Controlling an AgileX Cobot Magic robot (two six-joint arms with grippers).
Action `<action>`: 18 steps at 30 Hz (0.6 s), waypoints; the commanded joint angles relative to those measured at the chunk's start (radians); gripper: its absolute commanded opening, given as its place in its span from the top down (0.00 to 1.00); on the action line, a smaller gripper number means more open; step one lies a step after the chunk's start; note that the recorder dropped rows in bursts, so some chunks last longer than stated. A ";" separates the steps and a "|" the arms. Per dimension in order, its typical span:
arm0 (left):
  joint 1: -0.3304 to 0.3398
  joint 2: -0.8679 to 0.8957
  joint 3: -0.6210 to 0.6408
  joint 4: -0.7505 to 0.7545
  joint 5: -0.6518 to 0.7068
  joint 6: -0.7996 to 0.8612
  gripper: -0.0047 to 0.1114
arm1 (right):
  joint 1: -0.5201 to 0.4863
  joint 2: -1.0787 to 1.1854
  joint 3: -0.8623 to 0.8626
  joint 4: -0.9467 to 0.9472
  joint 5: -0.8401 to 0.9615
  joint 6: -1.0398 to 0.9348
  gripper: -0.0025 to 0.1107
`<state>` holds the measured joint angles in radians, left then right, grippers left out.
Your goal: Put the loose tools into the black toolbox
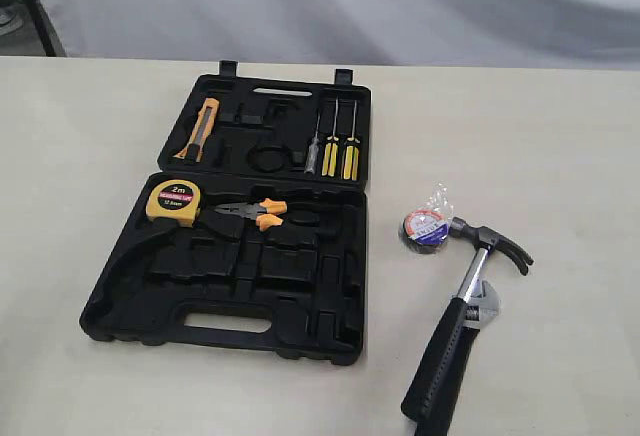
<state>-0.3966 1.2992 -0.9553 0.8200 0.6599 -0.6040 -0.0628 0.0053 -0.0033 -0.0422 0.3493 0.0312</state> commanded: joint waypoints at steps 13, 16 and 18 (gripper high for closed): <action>0.003 -0.008 0.009 -0.014 -0.017 -0.010 0.95 | -0.004 -0.005 0.003 -0.003 -0.573 0.001 0.98; 0.003 -0.008 0.009 -0.014 -0.017 -0.010 0.95 | -0.004 -0.005 0.003 -0.003 -0.659 0.001 0.98; 0.003 -0.008 0.009 -0.014 -0.017 -0.010 0.95 | -0.004 -0.005 0.003 -0.003 -0.715 0.006 0.98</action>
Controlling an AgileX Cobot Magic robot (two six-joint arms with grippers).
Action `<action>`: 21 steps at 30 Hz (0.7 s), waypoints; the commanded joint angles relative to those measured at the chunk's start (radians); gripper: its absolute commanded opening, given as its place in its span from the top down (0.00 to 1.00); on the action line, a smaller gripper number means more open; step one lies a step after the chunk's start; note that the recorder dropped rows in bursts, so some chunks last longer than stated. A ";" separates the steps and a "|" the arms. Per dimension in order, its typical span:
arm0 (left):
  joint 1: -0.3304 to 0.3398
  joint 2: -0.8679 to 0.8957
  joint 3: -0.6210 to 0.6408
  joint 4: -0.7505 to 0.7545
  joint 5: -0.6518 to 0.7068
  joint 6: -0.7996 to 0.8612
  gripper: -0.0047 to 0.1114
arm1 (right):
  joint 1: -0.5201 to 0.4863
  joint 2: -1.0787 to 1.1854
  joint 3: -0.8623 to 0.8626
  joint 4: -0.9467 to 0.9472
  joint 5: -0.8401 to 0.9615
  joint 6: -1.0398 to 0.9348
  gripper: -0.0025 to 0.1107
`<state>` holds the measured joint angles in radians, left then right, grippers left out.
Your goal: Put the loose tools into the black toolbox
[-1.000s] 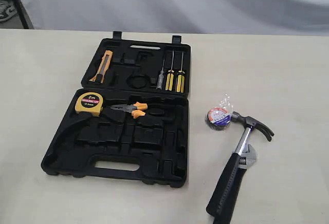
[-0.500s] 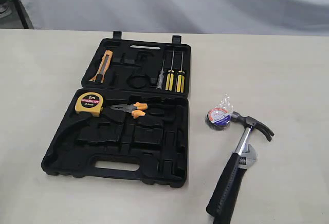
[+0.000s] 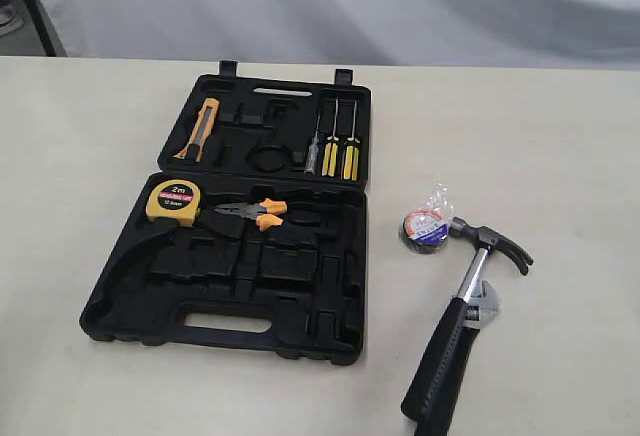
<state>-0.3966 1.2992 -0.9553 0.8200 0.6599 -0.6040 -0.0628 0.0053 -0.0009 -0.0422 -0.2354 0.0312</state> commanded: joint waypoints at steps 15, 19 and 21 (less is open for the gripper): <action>0.003 -0.008 0.009 -0.014 -0.017 -0.010 0.95 | -0.006 0.183 -0.271 0.314 0.351 -0.200 0.98; 0.003 -0.008 0.009 -0.014 -0.017 -0.010 0.95 | -0.006 0.443 -0.510 0.314 0.590 -0.182 0.98; 0.003 -0.008 0.009 -0.014 -0.017 -0.010 0.95 | -0.006 0.566 -0.572 0.311 0.623 -0.186 0.98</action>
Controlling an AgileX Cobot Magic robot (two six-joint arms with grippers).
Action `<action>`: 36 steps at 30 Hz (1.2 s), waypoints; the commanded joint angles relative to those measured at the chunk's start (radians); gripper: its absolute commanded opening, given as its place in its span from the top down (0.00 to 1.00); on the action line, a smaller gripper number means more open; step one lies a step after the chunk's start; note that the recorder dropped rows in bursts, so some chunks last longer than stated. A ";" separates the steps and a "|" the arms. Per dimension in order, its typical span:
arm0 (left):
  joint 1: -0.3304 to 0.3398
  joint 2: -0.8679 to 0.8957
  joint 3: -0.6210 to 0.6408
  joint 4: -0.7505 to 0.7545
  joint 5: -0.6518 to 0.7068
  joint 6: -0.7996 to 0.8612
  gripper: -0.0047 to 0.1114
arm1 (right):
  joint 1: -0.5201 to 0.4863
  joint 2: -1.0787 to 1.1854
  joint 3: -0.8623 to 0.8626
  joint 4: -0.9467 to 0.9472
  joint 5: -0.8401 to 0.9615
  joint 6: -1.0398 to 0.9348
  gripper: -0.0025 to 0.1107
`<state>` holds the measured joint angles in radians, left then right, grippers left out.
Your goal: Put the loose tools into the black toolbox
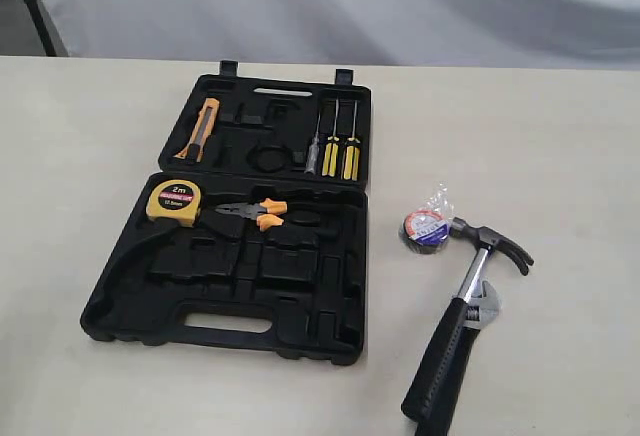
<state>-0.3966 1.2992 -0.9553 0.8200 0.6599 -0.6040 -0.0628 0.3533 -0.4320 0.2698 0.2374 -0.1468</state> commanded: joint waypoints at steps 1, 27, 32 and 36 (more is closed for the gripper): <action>0.003 -0.008 0.009 -0.014 -0.017 -0.010 0.95 | -0.006 0.273 -0.159 0.005 0.161 0.002 0.98; 0.003 -0.008 0.009 -0.014 -0.017 -0.010 0.95 | 0.383 1.274 -0.486 -0.509 0.497 0.988 0.98; 0.003 -0.008 0.009 -0.014 -0.017 -0.010 0.95 | 0.383 1.338 -0.486 -0.509 0.477 1.005 0.98; 0.003 -0.008 0.009 -0.014 -0.017 -0.010 0.95 | 0.383 1.350 -0.486 -0.490 0.452 1.011 0.98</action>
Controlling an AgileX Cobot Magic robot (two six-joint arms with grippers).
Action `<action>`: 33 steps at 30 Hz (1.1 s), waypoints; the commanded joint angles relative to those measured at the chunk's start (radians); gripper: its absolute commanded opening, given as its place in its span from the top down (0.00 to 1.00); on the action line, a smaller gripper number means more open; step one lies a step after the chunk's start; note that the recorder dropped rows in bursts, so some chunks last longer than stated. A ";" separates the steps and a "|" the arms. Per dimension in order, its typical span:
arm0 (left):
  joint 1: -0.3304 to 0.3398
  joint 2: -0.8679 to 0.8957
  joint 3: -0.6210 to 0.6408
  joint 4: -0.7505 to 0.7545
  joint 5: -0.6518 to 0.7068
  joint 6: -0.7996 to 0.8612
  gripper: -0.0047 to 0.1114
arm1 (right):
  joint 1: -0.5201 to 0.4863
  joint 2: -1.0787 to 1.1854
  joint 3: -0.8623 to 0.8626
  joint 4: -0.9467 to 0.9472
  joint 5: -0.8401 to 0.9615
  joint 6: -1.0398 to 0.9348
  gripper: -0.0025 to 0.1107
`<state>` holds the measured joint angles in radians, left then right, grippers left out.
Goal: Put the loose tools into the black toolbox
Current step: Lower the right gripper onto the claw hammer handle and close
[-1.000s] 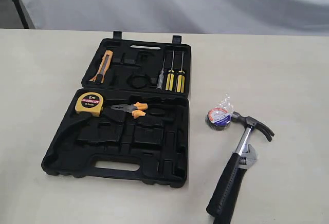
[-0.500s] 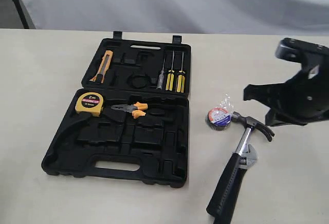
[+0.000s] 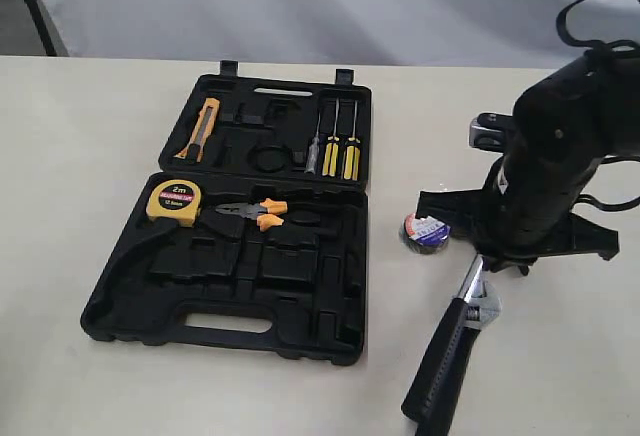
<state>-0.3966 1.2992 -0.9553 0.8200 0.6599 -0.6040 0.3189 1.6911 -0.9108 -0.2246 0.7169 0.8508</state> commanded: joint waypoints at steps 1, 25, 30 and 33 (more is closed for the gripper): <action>0.003 -0.008 0.009 -0.014 -0.017 -0.010 0.95 | 0.001 0.015 -0.007 0.004 -0.035 0.026 0.98; 0.003 -0.008 0.009 -0.014 -0.017 -0.010 0.95 | -0.015 0.103 -0.007 0.071 -0.093 0.163 0.66; 0.003 -0.008 0.009 -0.014 -0.017 -0.010 0.95 | -0.015 0.131 -0.007 0.071 -0.108 0.157 0.66; 0.003 -0.008 0.009 -0.014 -0.017 -0.010 0.95 | -0.015 0.136 -0.007 0.071 -0.108 0.136 0.73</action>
<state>-0.3966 1.2992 -0.9553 0.8200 0.6599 -0.6040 0.3114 1.8185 -0.9122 -0.1520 0.6165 1.0103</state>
